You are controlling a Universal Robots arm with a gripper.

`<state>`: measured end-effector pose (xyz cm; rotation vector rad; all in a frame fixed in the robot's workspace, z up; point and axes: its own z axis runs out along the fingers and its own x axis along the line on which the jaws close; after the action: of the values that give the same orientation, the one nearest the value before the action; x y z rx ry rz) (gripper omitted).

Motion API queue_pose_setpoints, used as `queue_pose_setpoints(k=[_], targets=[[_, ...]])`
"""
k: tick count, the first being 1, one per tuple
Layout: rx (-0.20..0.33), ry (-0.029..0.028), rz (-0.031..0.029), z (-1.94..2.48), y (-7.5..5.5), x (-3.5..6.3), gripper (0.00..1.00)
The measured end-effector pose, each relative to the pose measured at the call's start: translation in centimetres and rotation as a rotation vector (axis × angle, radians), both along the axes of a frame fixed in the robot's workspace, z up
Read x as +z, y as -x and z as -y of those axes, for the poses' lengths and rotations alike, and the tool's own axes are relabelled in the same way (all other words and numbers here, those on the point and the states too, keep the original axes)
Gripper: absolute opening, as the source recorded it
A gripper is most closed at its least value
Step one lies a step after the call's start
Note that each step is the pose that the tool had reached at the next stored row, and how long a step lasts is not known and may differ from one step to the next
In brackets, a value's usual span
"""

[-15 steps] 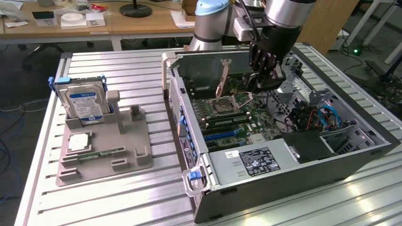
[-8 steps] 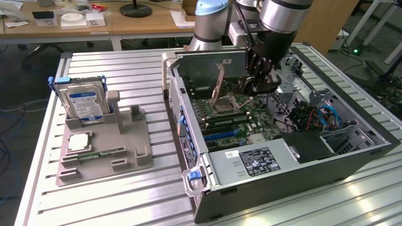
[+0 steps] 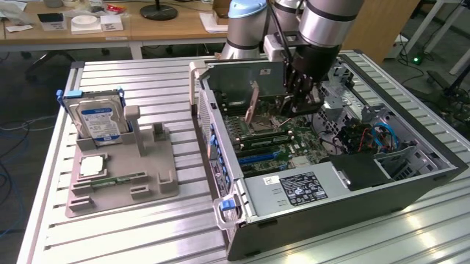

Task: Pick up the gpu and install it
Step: 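Insert the gpu into the slot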

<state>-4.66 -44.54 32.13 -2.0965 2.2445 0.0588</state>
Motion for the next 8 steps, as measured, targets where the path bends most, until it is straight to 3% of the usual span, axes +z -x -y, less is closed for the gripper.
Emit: queue_pose_setpoints(k=[3, 8], targets=[[0.001, 0.0134, -0.0011, 0.0, 0.2, -0.27, 0.28], [0.001, 0.0142, -0.0011, 0.0, 1.2, -1.17, 0.28]])
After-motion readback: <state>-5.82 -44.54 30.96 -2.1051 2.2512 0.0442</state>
